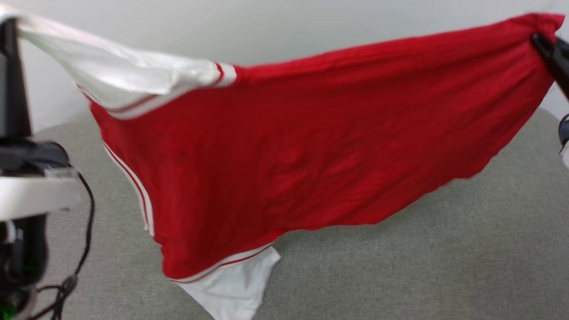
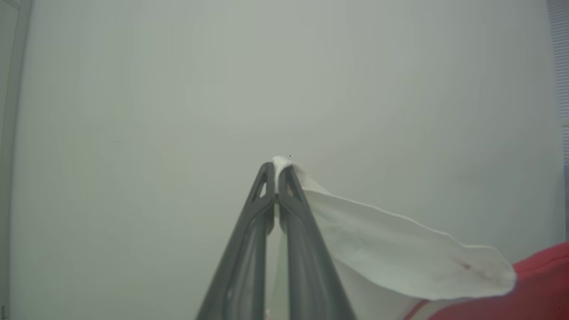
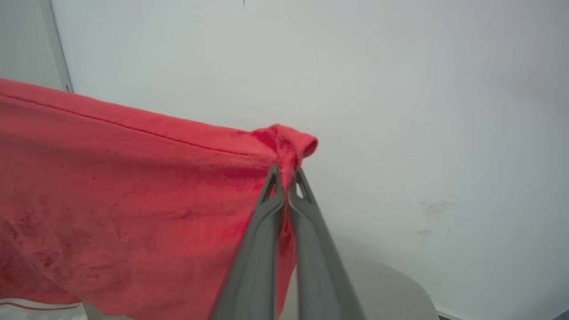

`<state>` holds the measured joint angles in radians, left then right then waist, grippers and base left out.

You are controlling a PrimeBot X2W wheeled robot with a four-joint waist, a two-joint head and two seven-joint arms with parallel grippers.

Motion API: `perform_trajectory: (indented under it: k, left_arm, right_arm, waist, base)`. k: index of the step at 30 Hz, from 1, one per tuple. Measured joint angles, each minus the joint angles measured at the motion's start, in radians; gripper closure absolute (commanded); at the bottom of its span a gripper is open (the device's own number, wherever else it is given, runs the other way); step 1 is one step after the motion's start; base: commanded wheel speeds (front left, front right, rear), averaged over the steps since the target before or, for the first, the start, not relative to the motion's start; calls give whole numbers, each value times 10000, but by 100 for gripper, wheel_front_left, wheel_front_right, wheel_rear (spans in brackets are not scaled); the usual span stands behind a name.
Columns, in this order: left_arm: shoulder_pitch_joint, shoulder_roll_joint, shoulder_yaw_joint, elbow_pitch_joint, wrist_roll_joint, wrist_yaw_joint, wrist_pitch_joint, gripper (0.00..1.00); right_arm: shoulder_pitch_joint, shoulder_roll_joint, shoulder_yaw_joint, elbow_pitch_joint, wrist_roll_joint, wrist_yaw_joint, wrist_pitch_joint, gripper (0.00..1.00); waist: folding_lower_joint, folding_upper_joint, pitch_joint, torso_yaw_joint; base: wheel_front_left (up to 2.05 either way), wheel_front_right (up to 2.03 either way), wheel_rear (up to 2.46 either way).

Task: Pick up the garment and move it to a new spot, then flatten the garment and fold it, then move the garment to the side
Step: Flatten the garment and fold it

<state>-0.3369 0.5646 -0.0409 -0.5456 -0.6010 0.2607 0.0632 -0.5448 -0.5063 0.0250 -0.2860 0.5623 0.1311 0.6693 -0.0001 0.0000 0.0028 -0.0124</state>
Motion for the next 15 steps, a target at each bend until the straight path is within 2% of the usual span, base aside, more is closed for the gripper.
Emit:
perform_trajectory:
  k: [8, 15]
  left_arm:
    - [-2262, 550, 418, 10, -157, -142, 399, 100]
    - [-4702, 849, 382, 1091, -531, -523, 750, 100]
  right_arm:
    - [-1206, -36, -69, -244, -130, -2, -382, 100]
    - [-2625, -224, 113, 165, -345, 0, -1009, 100]
  waist:
    - [1, 0, 824, -251]
    - [1, 0, 1881, -365]
  base:
    - [0, 0, 0]
    - [0, 0, 0]
